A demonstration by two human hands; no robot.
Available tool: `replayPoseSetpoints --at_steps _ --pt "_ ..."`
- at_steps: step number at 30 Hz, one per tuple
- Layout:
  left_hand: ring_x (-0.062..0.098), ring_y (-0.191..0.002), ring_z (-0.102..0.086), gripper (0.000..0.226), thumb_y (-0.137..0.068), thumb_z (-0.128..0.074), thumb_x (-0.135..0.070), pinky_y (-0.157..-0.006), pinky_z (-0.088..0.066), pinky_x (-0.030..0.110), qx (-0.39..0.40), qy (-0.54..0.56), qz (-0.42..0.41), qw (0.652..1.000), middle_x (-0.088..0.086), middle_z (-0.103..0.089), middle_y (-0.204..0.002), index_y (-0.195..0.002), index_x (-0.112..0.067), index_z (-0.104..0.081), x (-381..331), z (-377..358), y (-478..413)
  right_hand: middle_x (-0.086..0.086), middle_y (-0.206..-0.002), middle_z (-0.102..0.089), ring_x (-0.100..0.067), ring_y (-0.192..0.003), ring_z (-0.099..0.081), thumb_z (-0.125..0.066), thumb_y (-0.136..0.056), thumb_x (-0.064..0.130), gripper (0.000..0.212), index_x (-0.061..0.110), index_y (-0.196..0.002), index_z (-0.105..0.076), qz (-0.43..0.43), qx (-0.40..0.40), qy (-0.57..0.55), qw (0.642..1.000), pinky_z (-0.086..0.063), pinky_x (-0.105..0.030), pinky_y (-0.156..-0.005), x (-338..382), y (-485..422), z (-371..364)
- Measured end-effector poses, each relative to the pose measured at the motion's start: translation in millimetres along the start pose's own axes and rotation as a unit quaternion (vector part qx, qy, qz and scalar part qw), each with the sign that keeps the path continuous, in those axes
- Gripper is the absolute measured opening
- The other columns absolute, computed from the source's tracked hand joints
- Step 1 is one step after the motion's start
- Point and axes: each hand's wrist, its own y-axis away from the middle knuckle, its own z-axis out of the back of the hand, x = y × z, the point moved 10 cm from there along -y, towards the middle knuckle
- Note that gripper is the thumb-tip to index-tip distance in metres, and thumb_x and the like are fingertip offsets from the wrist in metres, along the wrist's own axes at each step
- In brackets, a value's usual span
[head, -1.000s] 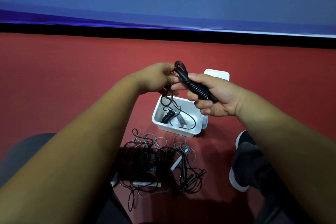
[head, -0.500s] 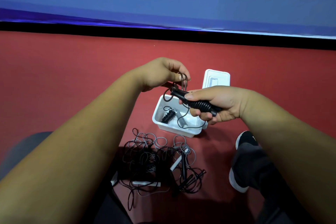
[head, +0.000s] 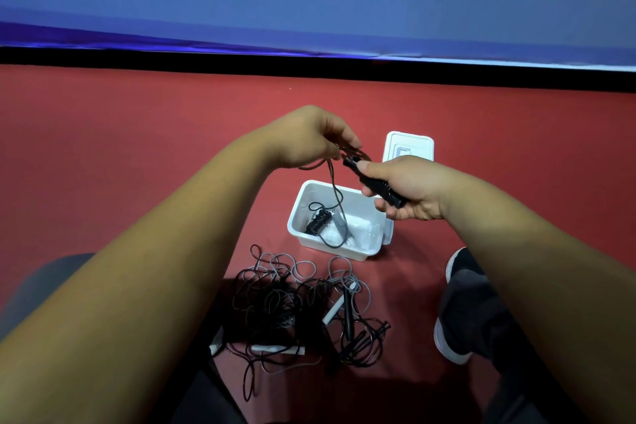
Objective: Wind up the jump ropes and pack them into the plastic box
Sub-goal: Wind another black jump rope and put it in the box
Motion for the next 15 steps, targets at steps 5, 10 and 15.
replayPoseSetpoints --at_steps 5,10,15 --pt "0.019 -0.093 -0.077 0.034 -0.086 -0.071 0.012 -0.093 -0.061 0.036 0.008 0.004 0.032 0.999 0.006 -0.079 -0.1 -0.105 -0.016 -0.074 13 -12 -3 -0.005 -0.081 -0.075 -0.009 -0.05 -0.065 -0.059 -0.105 0.052 0.046 0.007 -0.112 -0.066 0.003 -0.026 -0.147 0.989 -0.059 -0.028 -0.048 2 -4 -2" --pt "0.016 -0.072 -0.071 0.027 -0.08 -0.085 0.0 -0.08 -0.064 0.046 -0.017 -0.019 0.087 0.996 0.005 -0.077 -0.089 -0.098 -0.014 -0.071 27 -14 -4 -0.005 -0.084 -0.07 -0.013 -0.054 -0.067 -0.068 -0.098 0.057 0.052 0.007 -0.114 -0.069 0.035 -0.045 -0.21 0.976 -0.061 -0.03 -0.056 7 -5 -4" --pt "0.021 -0.067 -0.071 0.009 -0.093 -0.074 -0.022 -0.065 -0.063 0.036 -0.047 -0.1 0.084 0.99 0.008 -0.076 -0.084 -0.098 -0.015 -0.078 22 -8 -4 0.001 -0.077 -0.065 -0.011 -0.052 -0.056 -0.067 -0.092 0.071 0.053 0.018 -0.101 -0.071 0.057 -0.056 -0.23 0.97 -0.058 -0.029 -0.055 11 -6 -1"
